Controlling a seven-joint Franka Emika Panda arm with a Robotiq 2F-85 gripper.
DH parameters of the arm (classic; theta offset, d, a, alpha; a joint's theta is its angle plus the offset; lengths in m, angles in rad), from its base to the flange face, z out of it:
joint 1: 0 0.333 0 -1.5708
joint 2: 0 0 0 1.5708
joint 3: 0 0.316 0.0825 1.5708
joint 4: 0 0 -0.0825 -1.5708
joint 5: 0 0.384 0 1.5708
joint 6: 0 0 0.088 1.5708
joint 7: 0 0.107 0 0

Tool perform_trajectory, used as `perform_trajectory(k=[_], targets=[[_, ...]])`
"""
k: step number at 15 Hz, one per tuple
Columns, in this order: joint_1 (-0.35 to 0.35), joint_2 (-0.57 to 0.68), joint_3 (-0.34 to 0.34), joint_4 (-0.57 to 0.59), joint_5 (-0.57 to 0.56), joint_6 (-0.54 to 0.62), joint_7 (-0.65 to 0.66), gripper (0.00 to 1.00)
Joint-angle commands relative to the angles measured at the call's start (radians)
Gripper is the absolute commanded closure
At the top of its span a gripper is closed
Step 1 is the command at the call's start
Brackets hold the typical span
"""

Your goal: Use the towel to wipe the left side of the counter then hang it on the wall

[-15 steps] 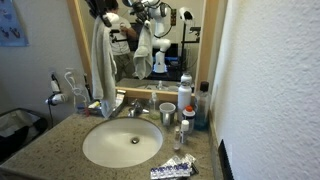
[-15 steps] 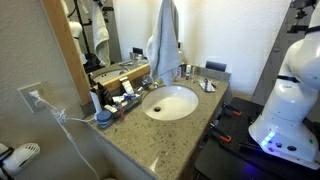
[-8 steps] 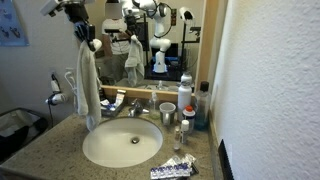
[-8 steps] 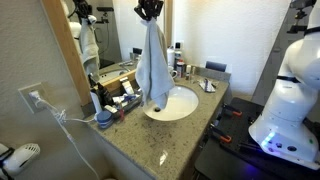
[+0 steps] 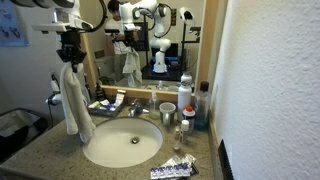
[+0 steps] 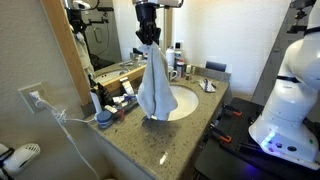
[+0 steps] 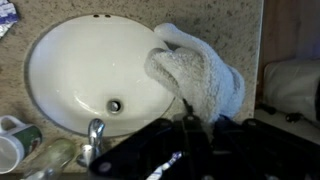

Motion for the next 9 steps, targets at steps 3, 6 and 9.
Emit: perform_trajectory(k=[3,6,9], targets=[[0.013,-0.019,0.009,-0.081,0.119,-0.059,-0.277,0.97],[0.018,-0.03,0.01,-0.125,0.151,-0.082,-0.447,0.97],[0.021,-0.038,0.012,-0.169,0.191,-0.076,-0.622,0.97]])
